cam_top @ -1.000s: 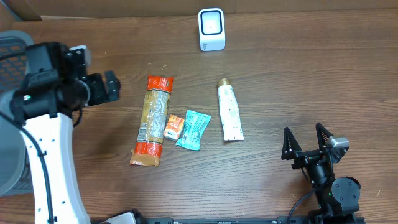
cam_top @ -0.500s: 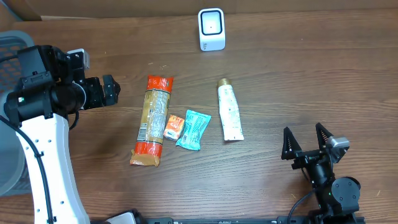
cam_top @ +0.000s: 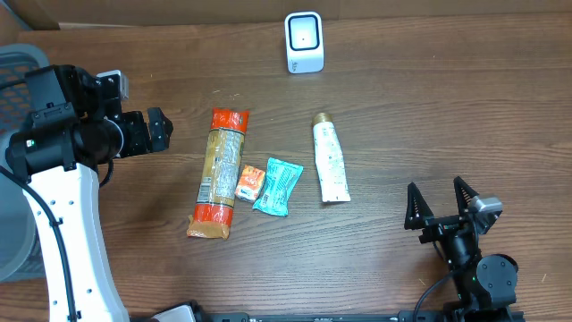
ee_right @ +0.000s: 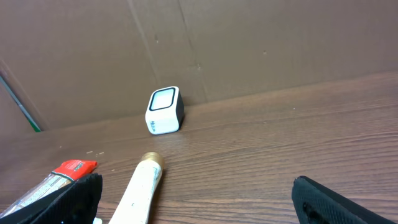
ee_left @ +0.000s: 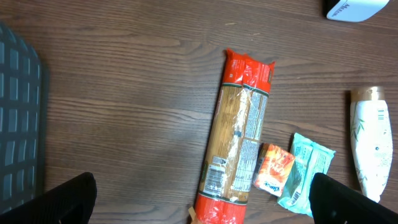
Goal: Scan the item barcode
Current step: 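Lay the pasta bag left of the orange box and withdraw left gripper, then move the right gripper over the white gold-capped tube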
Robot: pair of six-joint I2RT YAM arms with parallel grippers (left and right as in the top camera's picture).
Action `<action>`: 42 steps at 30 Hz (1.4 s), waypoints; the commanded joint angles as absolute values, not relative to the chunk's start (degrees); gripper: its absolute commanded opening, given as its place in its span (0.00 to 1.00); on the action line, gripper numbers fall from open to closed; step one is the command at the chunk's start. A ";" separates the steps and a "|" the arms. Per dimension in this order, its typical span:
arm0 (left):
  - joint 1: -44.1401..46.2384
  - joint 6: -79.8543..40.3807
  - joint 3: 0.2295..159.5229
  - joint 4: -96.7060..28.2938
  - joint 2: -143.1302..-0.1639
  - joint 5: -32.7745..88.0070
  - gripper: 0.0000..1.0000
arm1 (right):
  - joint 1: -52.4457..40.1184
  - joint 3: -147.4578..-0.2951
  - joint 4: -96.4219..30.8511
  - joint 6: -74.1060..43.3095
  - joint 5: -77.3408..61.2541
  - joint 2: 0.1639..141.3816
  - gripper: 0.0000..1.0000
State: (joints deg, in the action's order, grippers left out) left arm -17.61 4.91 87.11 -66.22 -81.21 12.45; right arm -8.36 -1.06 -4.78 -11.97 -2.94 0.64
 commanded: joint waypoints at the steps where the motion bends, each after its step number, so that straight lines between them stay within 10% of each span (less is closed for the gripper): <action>1: -17.32 6.22 88.23 -66.22 -80.18 13.13 1.00 | -8.62 -0.45 -4.62 -11.94 -2.59 0.16 1.00; 42: -17.32 6.22 88.23 -66.22 -80.18 13.10 1.00 | -8.62 -0.49 -4.36 -12.14 -6.42 0.16 1.00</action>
